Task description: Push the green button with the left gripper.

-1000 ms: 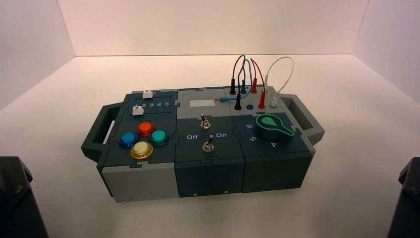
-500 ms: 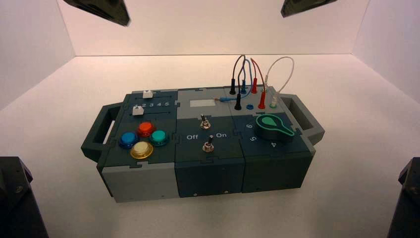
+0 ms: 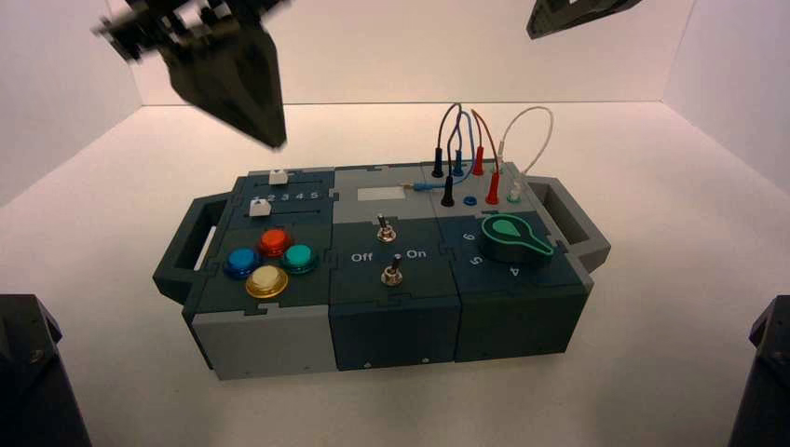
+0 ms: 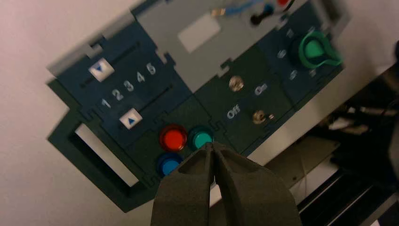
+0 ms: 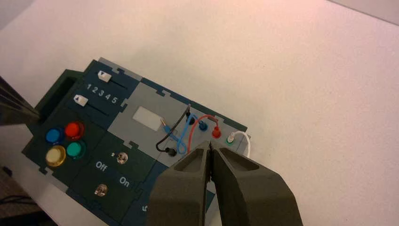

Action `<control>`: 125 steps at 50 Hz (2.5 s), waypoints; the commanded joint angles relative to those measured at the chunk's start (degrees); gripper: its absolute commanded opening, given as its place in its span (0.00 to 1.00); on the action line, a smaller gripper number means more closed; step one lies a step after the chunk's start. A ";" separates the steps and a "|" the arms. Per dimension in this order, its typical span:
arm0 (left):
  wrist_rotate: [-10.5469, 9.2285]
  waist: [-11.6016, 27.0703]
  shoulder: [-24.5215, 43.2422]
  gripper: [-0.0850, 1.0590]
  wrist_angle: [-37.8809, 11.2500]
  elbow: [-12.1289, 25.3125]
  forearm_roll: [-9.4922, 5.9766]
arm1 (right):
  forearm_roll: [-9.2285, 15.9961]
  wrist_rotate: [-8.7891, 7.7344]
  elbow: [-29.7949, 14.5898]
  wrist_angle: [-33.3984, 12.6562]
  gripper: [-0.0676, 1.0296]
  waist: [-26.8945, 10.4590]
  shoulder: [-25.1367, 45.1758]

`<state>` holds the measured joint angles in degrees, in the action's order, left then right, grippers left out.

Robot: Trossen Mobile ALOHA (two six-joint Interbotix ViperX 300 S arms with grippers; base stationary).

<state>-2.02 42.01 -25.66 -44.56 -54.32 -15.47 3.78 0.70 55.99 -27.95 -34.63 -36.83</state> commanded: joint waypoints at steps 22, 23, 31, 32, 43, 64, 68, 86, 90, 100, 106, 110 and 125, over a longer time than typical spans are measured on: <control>0.26 2.11 7.29 0.05 0.53 1.85 -0.18 | 0.00 -0.18 -2.90 -0.18 0.04 -0.26 4.13; 0.26 2.11 7.56 0.05 0.53 1.85 -0.18 | 0.00 -0.09 -2.90 -0.18 0.04 -0.26 4.13; 0.35 3.78 10.11 0.05 0.53 2.29 -0.18 | 0.00 -0.18 -2.90 -0.18 0.04 -0.26 4.13; 0.26 4.04 10.28 0.05 0.53 2.37 -0.18 | 0.00 -0.18 -2.90 -0.18 0.04 -0.26 4.13; 0.26 7.65 15.38 0.05 0.62 3.87 -0.26 | 0.09 -0.09 -2.90 -0.53 0.04 -0.26 4.13; 0.35 8.00 16.26 0.05 0.00 4.04 0.00 | 1.85 -0.18 -2.90 -3.08 0.04 -5.54 4.04; 0.26 8.00 16.17 0.05 -0.09 4.04 0.00 | 1.85 -0.18 -2.99 -3.43 0.04 -7.29 4.04; 0.09 7.91 18.72 0.05 -0.26 4.48 0.62 | 1.93 -0.26 -2.99 -3.78 0.04 -9.84 3.96; 0.09 8.00 19.78 0.05 -0.18 5.19 0.88 | 1.93 -0.26 -2.99 -3.78 0.04 -9.84 3.87; 0.09 7.38 21.71 0.05 -0.09 7.03 2.46 | 1.85 -0.35 -2.81 -3.78 0.04 -9.84 3.60; 0.09 7.21 22.15 0.05 -0.09 7.47 2.64 | 1.85 -0.44 -2.64 -3.78 0.04 -9.93 3.52; 0.09 7.12 22.24 0.05 -0.18 7.29 2.64 | 1.85 -0.35 -2.64 -3.78 0.04 -9.93 3.60; 0.26 7.12 23.03 0.05 -1.41 4.66 2.64 | 1.76 -0.44 -2.46 -3.78 0.04 -9.93 3.52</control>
<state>-1.85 49.31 -2.37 -45.70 -48.96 -13.01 5.45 0.35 54.93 -31.99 -44.12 -32.78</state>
